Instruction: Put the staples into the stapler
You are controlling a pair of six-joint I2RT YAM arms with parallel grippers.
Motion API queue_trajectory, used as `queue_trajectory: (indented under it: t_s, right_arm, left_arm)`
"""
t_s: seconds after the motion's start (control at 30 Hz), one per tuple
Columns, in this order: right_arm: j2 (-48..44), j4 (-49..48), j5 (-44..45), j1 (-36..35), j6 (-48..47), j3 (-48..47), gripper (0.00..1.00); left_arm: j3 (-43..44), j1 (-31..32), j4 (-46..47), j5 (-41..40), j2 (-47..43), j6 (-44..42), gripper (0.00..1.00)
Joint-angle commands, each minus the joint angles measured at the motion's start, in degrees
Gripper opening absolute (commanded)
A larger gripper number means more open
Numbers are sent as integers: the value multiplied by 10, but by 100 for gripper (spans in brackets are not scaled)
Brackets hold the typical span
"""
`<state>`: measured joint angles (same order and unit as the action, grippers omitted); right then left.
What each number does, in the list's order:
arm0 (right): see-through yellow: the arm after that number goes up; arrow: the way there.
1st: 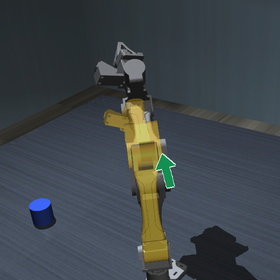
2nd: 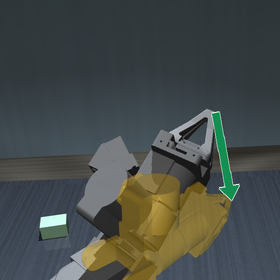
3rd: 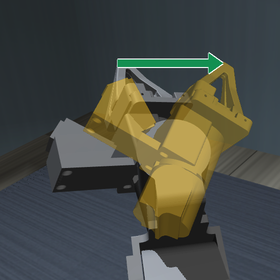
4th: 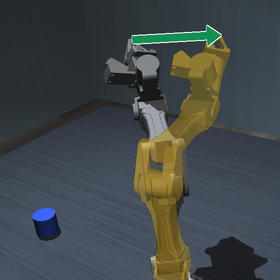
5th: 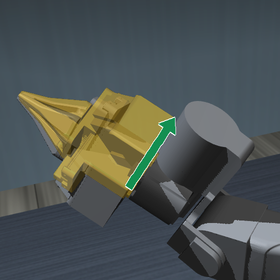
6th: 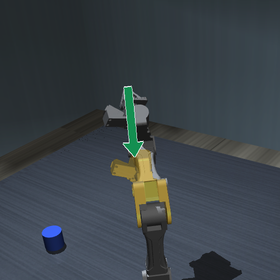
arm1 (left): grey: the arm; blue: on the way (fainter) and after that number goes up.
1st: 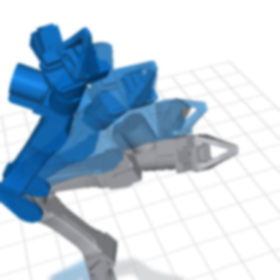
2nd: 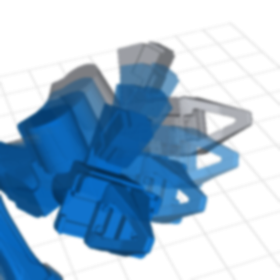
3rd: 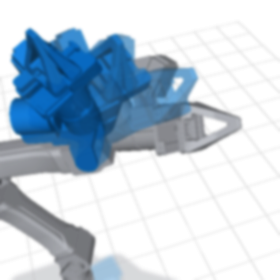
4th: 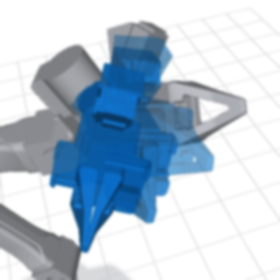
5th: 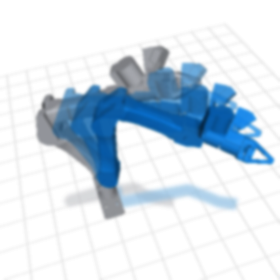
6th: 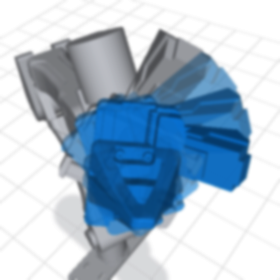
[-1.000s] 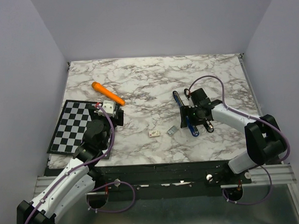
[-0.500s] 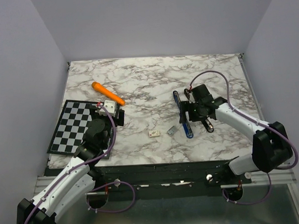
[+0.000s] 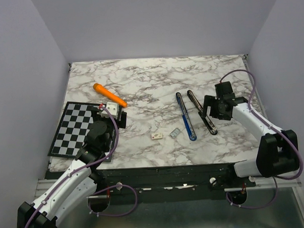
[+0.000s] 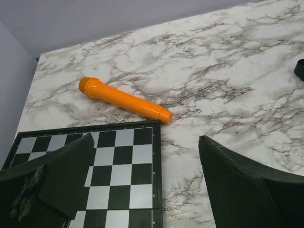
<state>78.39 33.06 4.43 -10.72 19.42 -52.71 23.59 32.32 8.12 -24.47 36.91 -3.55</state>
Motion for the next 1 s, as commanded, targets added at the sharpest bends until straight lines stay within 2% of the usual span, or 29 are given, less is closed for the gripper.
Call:
queue_trajectory:
  t_s: [0.0, 0.07, 0.3, 0.43, 0.6, 0.83, 0.97]
  right_arm:
    - [26, -4, -22, 13, -10, 21, 96]
    - [39, -3, -62, 12, -8, 27, 96]
    - [55, -21, -110, 11, -1, 52, 93]
    - [32, -12, -134, 11, 4, 57, 91]
    - [4, -18, -215, 4, -17, 62, 89]
    - [-3, -7, -235, -1, -32, 64, 89]
    - [-46, -9, -205, -4, -32, 60, 89]
  left_arm:
    - [-2, -3, 18, 1, -3, 3, 99]
    - [-2, -3, 20, 1, 2, 11, 99]
    - [11, -3, 3, 19, -24, 49, 99]
    - [8, -3, 7, 25, -35, 61, 99]
    - [12, -3, 1, 29, -35, 66, 99]
    - [8, -3, 8, 19, -31, 75, 99]
    - [13, -3, 19, 25, -16, 80, 99]
